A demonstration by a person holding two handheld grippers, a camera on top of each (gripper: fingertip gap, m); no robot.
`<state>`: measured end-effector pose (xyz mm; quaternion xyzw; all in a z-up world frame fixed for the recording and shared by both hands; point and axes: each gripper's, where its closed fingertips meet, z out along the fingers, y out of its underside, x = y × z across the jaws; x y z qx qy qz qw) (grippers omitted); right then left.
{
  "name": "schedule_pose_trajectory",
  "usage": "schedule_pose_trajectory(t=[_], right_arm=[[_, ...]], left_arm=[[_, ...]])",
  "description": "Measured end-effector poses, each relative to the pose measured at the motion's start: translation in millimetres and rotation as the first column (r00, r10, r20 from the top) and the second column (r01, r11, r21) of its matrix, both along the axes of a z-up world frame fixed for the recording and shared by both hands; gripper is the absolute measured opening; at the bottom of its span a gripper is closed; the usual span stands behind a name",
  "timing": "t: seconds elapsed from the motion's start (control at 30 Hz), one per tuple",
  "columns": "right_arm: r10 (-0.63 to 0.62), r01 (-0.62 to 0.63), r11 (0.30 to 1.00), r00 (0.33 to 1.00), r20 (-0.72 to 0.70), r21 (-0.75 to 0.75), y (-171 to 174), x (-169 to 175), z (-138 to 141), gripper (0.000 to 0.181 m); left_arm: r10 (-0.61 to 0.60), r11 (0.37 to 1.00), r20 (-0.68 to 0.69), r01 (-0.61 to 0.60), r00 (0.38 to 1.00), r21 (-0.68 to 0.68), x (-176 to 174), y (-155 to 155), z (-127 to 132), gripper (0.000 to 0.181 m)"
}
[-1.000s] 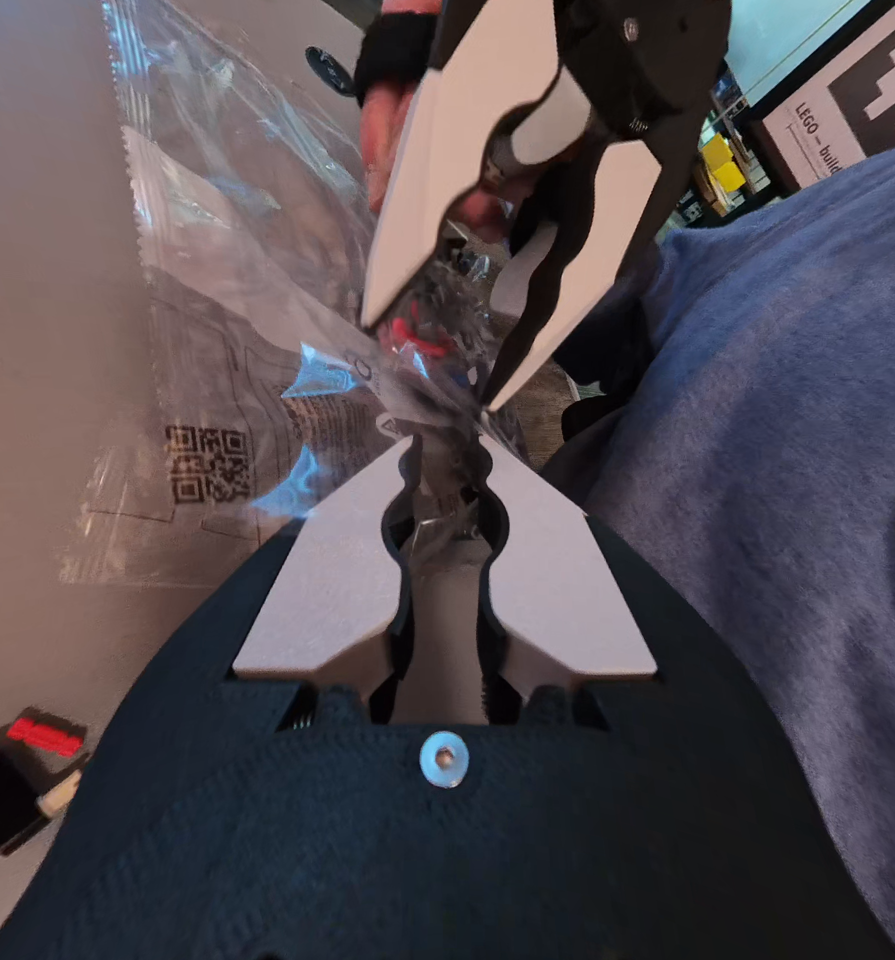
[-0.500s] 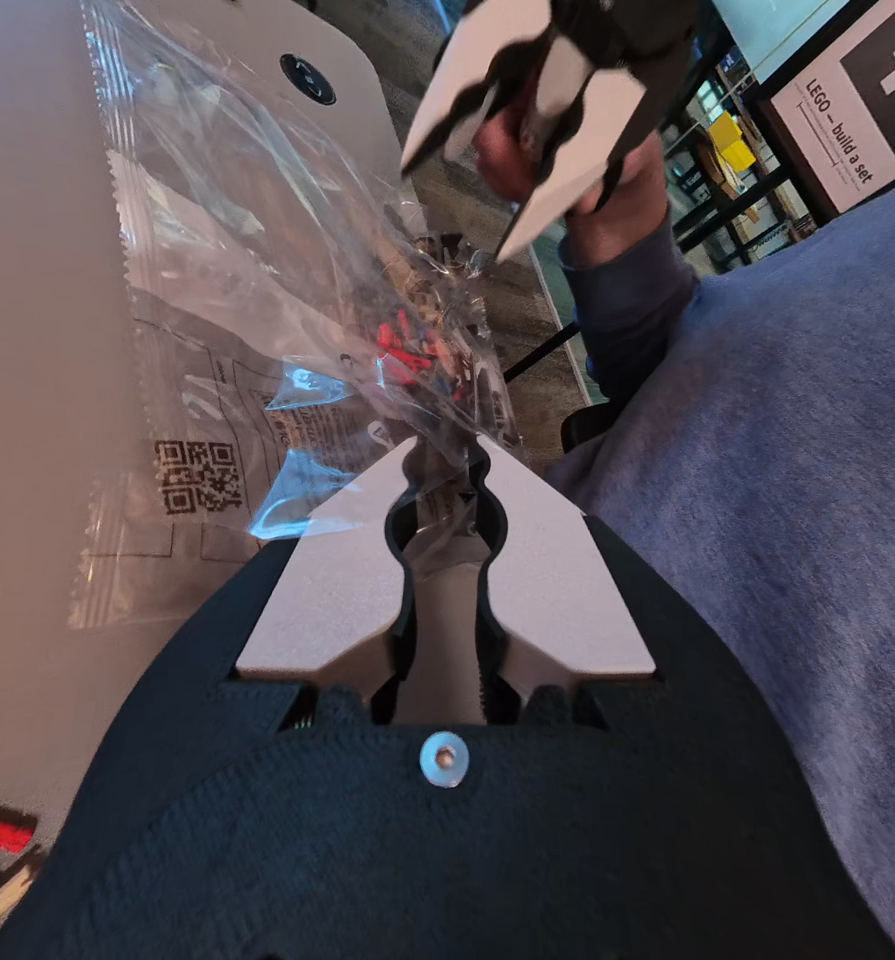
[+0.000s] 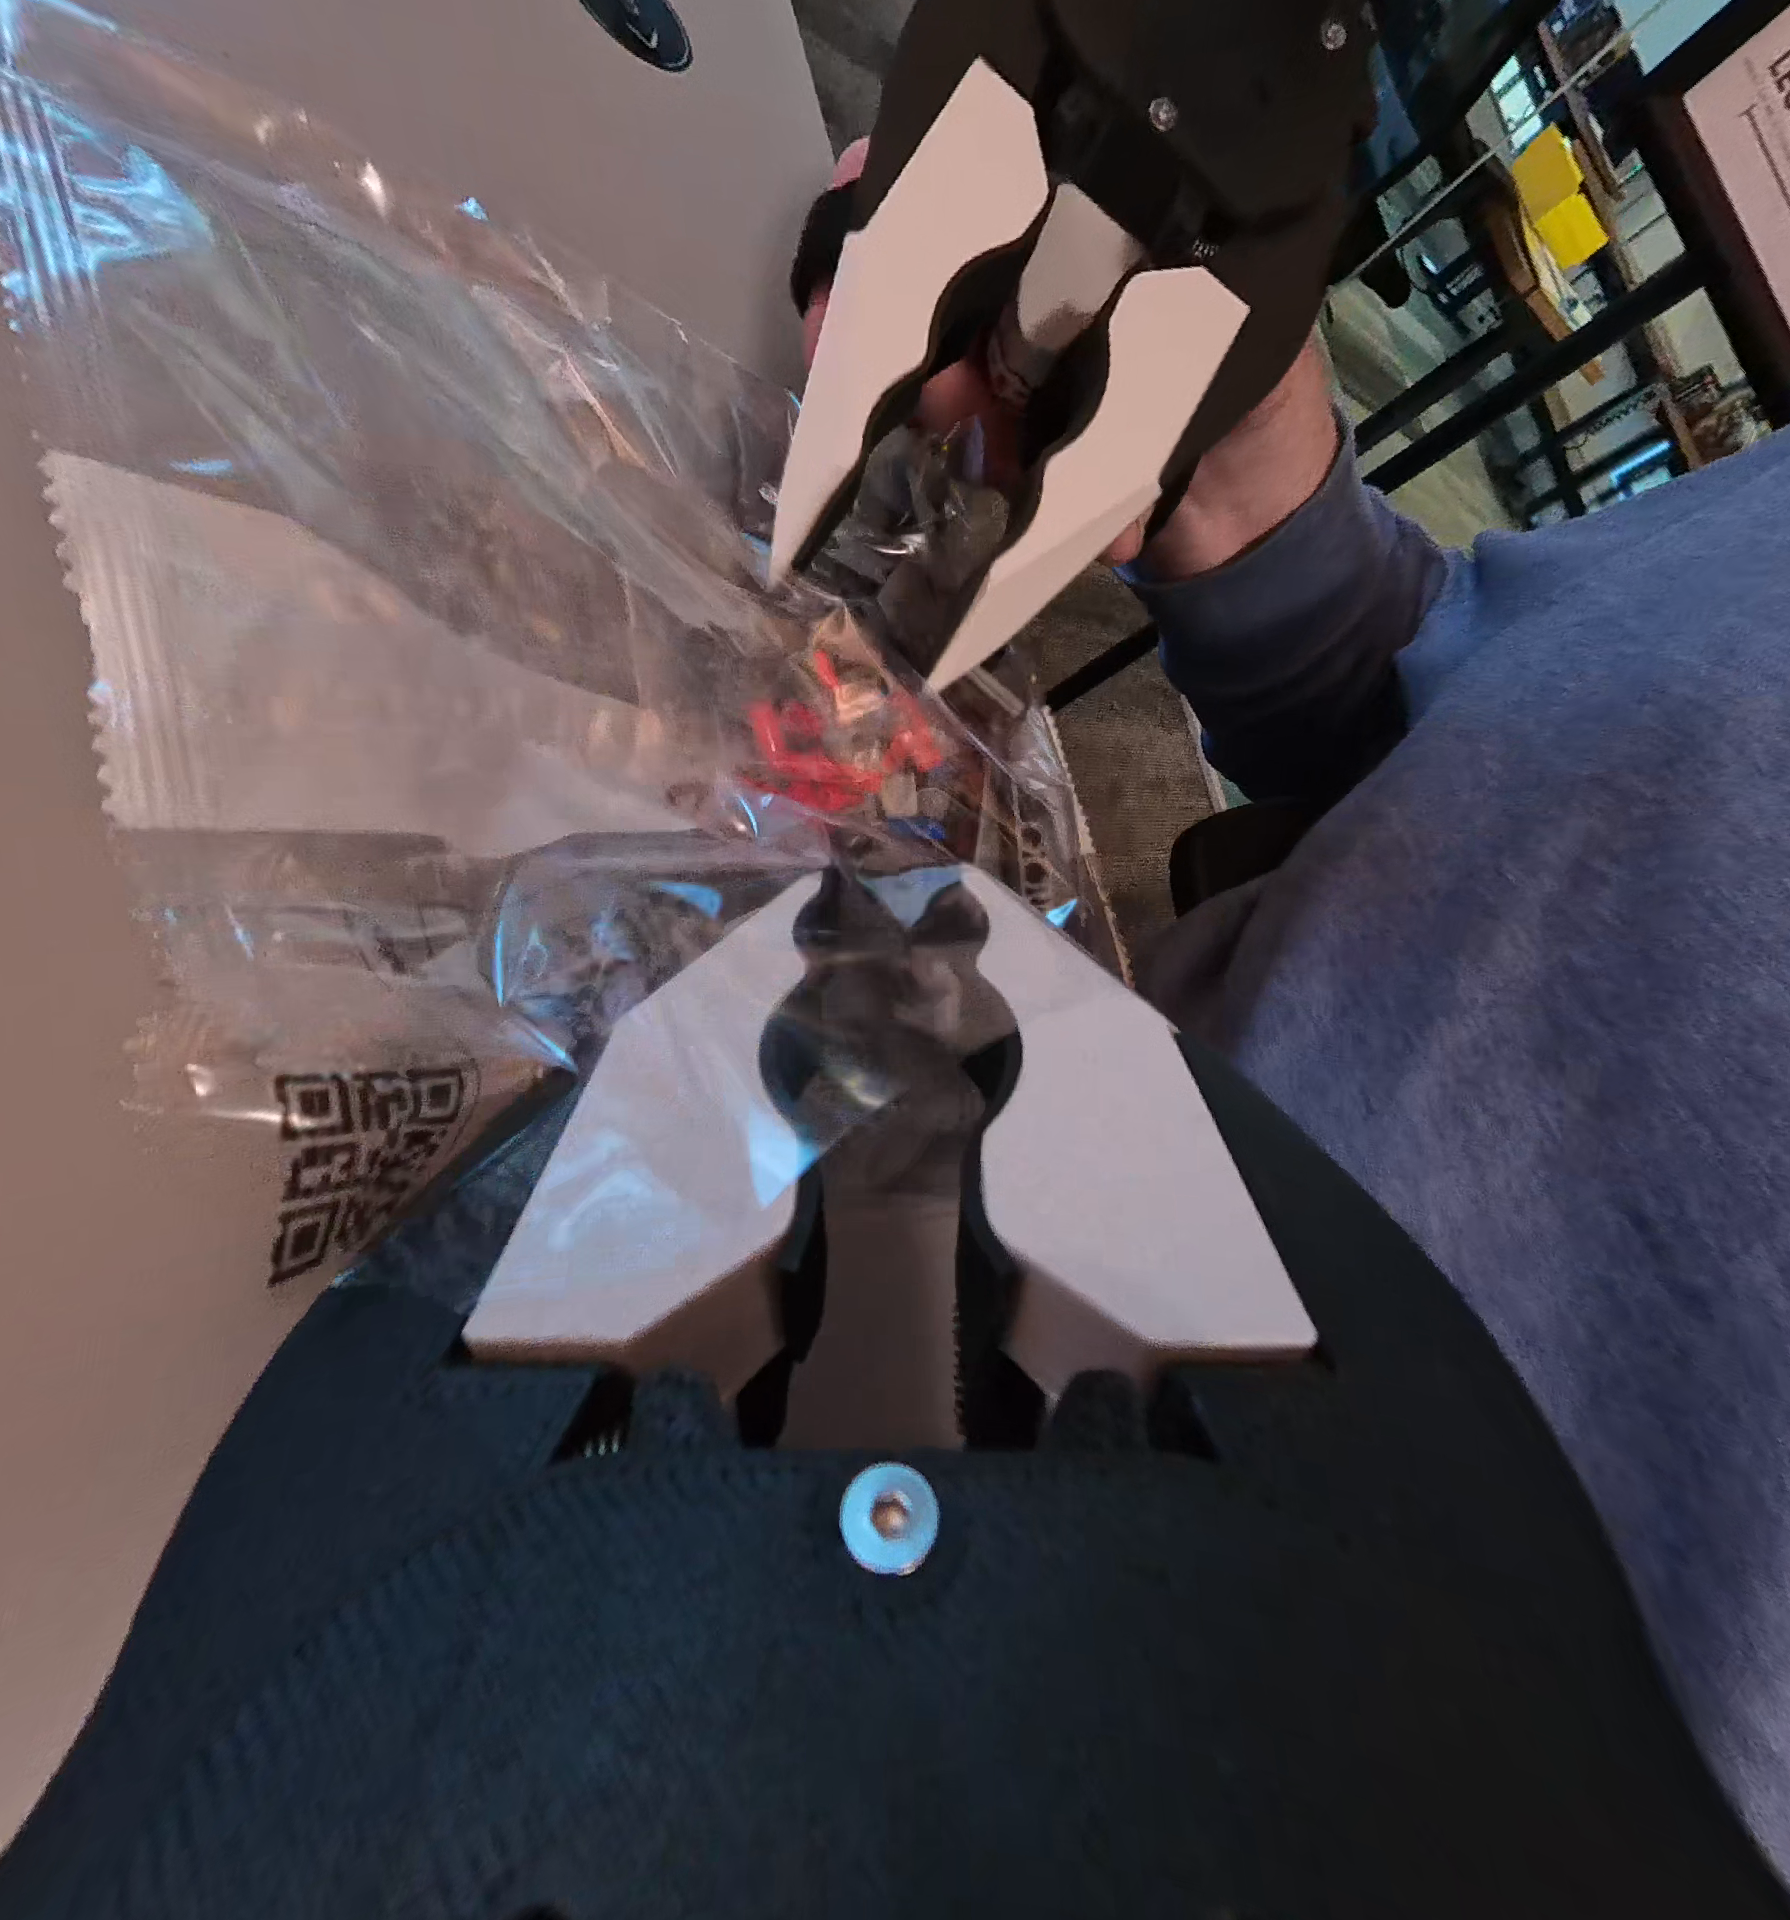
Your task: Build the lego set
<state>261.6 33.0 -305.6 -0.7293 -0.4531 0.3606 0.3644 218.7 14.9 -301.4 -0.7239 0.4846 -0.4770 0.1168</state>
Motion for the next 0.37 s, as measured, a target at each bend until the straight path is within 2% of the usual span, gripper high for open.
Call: schedule_pose_trajectory(t=[0.03, 0.23, 0.33, 0.37], right_arm=[[0.004, -0.004, 1.0, 1.0, 0.0, 0.002, 0, -1, 0, 0.029], [0.01, -0.01, 1.0, 1.0, -0.008, 0.016, -2, -2, 1, 0.024], [0.011, -0.01, 1.0, 1.0, -0.008, 0.022, -3, -2, 1, 0.022], [0.012, -0.012, 1.0, 1.0, -0.01, 0.025, -3, -3, 1, 0.021]], left_arm=[[-0.002, 1.0, -0.004, 0.002, 1.0, -0.004, 2, 0, -1, 0.018], [0.024, 1.0, -0.046, -0.025, 0.999, -0.005, 7, 6, -8, 0.019], [0.042, 0.997, -0.086, -0.036, 0.995, 0.061, 9, 11, -14, 0.0], [0.041, 0.996, -0.086, -0.034, 0.996, 0.079, 9, 12, -15, 0.0]])
